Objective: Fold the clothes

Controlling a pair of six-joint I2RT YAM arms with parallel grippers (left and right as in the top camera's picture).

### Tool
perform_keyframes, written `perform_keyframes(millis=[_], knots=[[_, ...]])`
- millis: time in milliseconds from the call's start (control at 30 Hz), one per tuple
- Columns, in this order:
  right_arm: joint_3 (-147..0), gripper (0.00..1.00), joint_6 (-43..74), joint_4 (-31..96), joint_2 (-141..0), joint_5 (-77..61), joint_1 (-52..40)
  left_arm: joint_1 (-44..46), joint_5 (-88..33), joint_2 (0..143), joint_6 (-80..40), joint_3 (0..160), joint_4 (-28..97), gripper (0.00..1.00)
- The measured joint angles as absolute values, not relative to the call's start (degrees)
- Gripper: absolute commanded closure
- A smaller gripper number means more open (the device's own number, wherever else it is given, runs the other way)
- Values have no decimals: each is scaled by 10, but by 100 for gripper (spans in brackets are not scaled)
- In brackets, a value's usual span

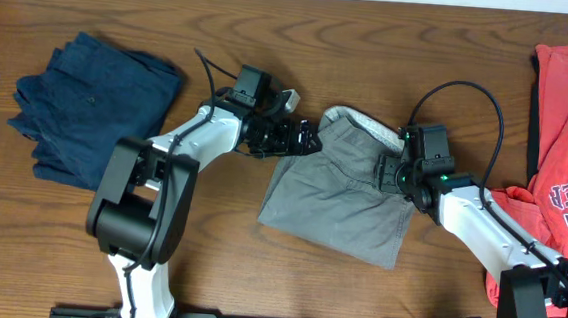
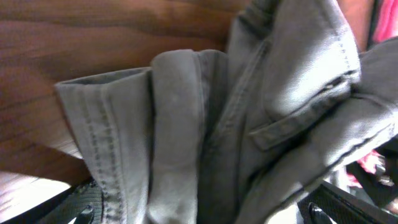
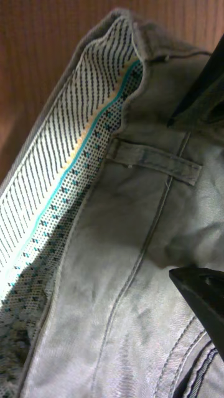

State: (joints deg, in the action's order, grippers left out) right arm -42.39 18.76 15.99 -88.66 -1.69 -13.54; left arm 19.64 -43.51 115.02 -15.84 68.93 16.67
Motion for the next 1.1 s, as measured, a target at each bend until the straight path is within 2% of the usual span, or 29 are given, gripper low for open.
perform_keyframes(millis=[33, 100, 200, 300, 367, 400, 533, 733, 867, 1100], knots=[[-424, 32, 188, 160, -887, -17, -135, 196, -448, 1156, -158, 693, 164, 0], [-424, 32, 188, 161, -887, -17, -135, 197, -473, 1167, -160, 700, 159, 7], [-424, 32, 188, 160, -887, -17, -135, 208, -493, 1182, -167, 703, 147, 31], [-424, 31, 188, 161, -887, -17, -135, 233, -499, 1196, -169, 701, 126, 62], [-424, 30, 188, 162, -887, -17, -135, 254, -494, 1206, -169, 699, 113, 89], [-424, 30, 188, 164, -887, -17, -135, 264, -491, 1209, -169, 698, 107, 94], [-424, 25, 187, 172, -887, -14, -135, 284, -477, 1212, -182, 697, 96, 94], [-424, 20, 180, 189, -882, -18, -125, 253, -465, 1194, -191, 697, 136, 94], [-424, 18, 177, 209, -838, -19, -84, 187, -409, 1133, -193, 697, 177, 94], [-424, 17, 169, 241, -710, -15, -25, 19, -305, 937, -200, 698, 179, 94]])
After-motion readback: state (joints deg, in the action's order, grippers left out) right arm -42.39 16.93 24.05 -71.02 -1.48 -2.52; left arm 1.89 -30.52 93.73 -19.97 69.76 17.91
